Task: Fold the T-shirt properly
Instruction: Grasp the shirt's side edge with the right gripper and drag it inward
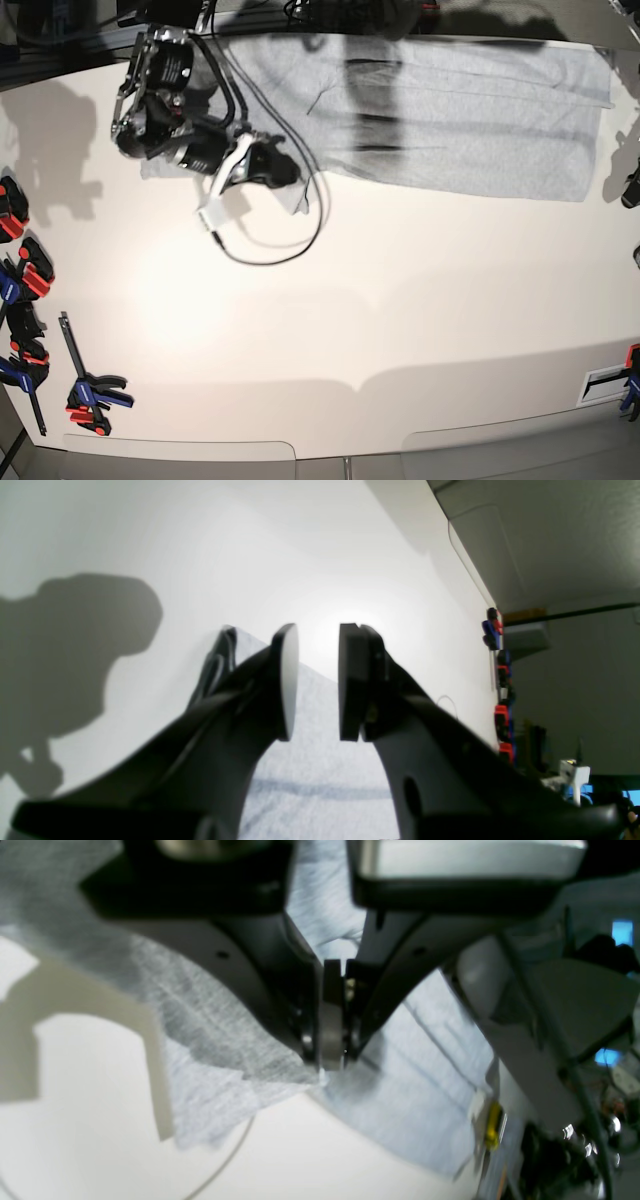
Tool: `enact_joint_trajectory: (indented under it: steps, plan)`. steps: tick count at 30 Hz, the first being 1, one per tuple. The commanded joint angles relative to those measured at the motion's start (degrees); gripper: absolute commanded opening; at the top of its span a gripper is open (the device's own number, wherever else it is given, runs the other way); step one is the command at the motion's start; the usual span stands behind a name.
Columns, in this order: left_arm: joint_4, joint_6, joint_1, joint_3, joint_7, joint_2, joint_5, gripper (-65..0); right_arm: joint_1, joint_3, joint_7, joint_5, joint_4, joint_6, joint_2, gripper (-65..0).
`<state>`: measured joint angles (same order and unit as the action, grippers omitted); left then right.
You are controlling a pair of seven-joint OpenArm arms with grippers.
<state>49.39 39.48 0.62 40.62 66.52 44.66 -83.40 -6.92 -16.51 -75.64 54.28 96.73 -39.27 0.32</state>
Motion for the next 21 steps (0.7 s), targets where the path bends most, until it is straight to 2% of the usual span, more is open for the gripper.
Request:
enact_joint_trajectory:
  steps: [1, 12, 20, 21]
  plan:
    - [0.96, 0.52, -0.46, 0.59, -0.52, 2.43, -1.60, -52.4, -0.59, 0.79, 0.55, 1.64, 1.84, -0.73, -0.02, -65.0]
    - [0.96, 0.52, -0.46, 0.59, -0.55, 3.48, -1.60, -52.5, -13.64, 6.86, 0.33, 1.88, 8.39, -0.73, -0.02, -65.0]
    - [0.96, 0.52, -0.46, 0.59, -0.72, 3.45, -1.60, -51.9, -15.02, 6.80, 0.20, 1.84, 8.68, -0.73, 0.00, -65.0]
    - [0.96, 0.52, -0.44, 0.59, -1.46, 3.43, -1.60, -50.4, -15.02, 6.80, 0.52, 1.84, 8.68, -0.73, 0.00, -59.5]
